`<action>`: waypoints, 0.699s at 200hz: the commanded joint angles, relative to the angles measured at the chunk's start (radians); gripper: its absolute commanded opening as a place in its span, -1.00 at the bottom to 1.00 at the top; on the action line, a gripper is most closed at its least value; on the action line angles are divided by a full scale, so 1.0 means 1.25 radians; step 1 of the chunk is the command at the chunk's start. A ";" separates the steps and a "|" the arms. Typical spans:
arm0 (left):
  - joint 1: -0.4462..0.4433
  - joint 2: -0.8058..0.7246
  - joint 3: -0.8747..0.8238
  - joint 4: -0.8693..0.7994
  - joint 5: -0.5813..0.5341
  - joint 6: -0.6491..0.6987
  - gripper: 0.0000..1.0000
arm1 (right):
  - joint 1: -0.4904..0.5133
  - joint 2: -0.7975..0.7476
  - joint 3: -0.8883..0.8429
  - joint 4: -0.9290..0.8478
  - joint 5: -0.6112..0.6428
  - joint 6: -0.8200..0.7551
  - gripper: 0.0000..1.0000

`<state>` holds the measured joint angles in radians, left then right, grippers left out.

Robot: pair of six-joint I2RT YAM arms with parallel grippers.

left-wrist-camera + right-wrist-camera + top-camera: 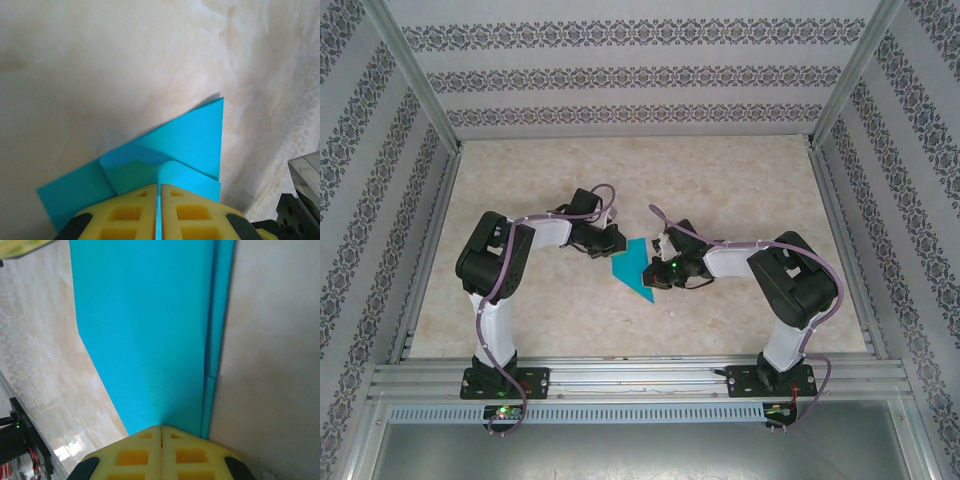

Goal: Fold a paper plane with a square sheet of paper (fold left side to right side)
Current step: Fourth fold the wing at the center of the table.

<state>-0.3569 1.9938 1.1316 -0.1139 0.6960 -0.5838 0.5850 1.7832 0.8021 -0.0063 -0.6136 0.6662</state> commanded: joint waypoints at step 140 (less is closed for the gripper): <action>0.049 -0.154 -0.031 0.062 -0.019 0.045 -0.85 | 0.006 0.041 -0.034 -0.120 0.046 -0.008 -1.00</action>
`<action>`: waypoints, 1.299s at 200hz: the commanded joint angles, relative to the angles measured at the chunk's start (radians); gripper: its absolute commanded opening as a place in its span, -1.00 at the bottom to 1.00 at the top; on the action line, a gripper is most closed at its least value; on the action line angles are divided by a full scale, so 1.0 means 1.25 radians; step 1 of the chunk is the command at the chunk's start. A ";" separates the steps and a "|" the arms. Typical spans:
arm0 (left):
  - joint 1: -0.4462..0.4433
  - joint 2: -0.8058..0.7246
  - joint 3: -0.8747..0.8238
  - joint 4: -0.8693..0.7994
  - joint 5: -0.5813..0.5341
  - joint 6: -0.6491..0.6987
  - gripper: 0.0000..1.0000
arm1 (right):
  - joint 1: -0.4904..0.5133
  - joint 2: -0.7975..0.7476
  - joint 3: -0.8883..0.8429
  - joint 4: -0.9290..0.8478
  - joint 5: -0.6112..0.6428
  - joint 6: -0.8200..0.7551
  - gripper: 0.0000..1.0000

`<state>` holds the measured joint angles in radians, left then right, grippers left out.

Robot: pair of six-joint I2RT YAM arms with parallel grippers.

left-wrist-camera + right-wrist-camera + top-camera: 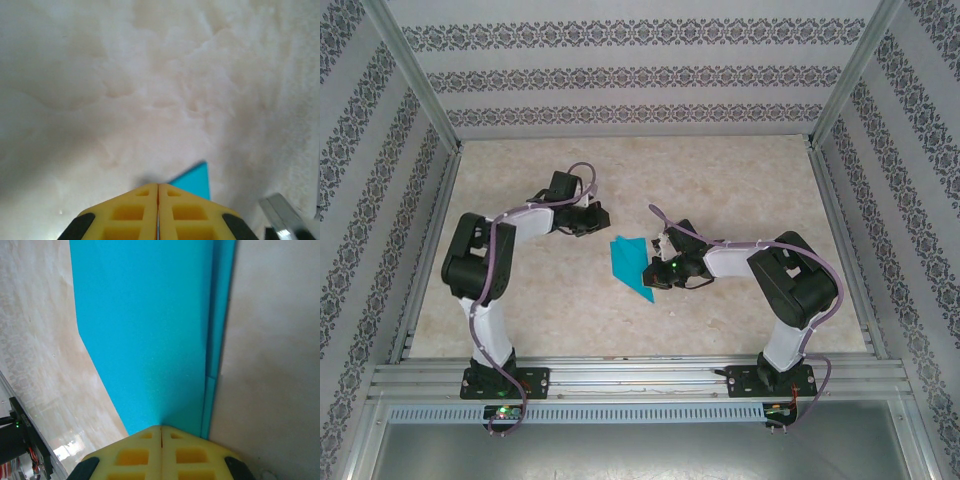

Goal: Fold a paper plane with a square sheet of paper (fold left side to right side)
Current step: Fourth fold the wing at the center of the table.

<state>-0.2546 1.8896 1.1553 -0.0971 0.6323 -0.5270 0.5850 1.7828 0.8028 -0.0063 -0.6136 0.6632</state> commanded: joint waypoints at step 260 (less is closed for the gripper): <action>-0.123 0.076 -0.109 0.074 0.028 -0.001 -0.91 | 0.018 -0.008 0.078 0.004 0.006 0.066 -1.00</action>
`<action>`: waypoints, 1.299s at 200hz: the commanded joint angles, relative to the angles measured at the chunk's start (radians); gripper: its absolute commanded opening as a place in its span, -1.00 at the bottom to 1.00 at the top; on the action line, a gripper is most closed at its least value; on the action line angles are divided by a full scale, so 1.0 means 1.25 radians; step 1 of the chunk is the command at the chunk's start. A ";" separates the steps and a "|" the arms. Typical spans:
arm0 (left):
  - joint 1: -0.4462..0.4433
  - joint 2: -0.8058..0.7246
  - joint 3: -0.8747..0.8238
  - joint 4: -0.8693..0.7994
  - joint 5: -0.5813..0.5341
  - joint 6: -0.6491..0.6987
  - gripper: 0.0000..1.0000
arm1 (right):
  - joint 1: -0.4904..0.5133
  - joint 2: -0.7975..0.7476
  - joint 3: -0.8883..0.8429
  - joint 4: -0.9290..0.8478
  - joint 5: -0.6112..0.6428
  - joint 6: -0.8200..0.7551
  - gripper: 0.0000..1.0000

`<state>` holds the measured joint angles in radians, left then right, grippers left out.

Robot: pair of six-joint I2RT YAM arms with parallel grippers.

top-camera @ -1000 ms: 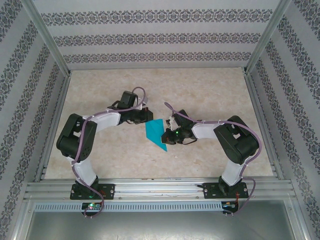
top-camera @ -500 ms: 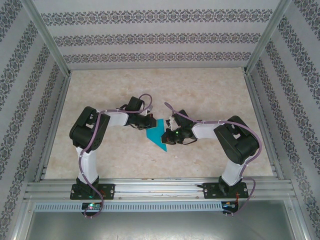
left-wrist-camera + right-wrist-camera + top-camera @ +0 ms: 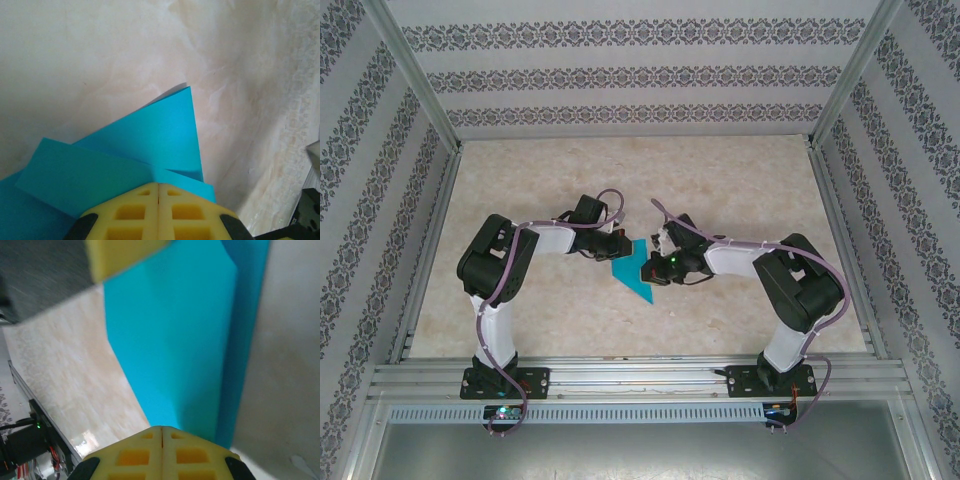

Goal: Fold a paper plane with a square sheet of paper (fold left side to right side)
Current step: Fourth fold the wing at the center of the table.

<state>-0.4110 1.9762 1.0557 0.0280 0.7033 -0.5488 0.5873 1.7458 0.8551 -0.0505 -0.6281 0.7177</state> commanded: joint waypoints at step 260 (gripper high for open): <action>0.002 0.028 -0.020 -0.062 -0.073 0.013 -0.94 | 0.048 0.104 0.050 0.004 0.063 0.018 -1.00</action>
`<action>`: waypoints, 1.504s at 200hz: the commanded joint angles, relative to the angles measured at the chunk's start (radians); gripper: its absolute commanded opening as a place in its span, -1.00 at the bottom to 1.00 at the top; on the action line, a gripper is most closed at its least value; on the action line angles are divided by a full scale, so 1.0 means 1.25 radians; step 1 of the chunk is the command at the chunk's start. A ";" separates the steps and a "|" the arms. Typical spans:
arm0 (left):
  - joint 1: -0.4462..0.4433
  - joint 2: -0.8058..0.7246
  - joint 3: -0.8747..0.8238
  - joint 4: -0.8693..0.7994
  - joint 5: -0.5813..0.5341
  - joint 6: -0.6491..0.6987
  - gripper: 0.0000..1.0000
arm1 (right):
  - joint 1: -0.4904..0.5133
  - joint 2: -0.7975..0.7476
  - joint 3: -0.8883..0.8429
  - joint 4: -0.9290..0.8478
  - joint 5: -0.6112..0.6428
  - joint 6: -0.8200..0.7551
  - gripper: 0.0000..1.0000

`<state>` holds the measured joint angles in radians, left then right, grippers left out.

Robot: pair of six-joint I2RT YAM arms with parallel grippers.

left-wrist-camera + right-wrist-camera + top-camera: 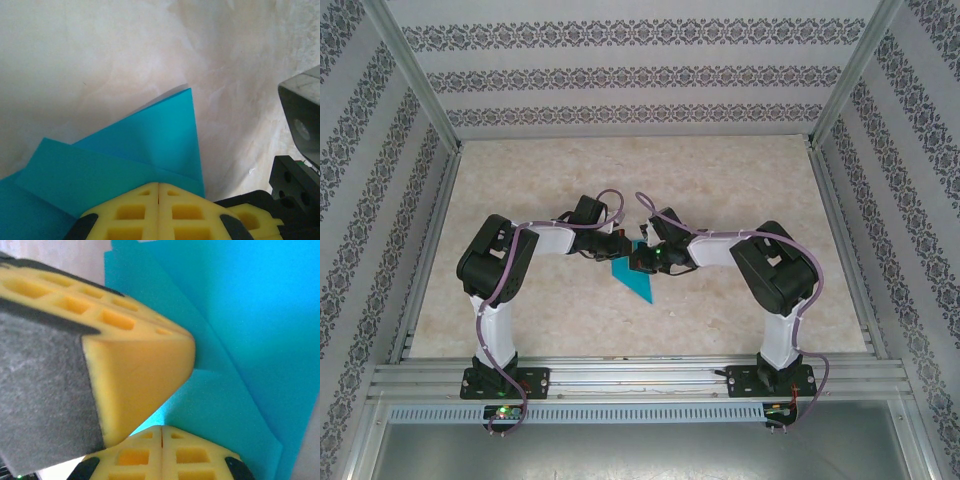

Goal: Fold a paper plane with a square sheet of paper (fold left side to right side)
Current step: Fourth fold the wing at the center of the table.

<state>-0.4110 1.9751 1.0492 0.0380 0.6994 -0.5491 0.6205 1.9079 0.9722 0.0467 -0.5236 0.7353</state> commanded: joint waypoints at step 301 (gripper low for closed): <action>0.002 0.034 0.004 -0.090 -0.075 0.012 -0.97 | 0.031 -0.259 -0.157 -0.259 -0.014 -0.034 -1.00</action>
<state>-0.4114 1.9759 1.0607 0.0113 0.6983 -0.5491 0.6571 1.6394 0.7586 -0.2096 -0.5465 0.7082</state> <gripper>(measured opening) 0.045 0.043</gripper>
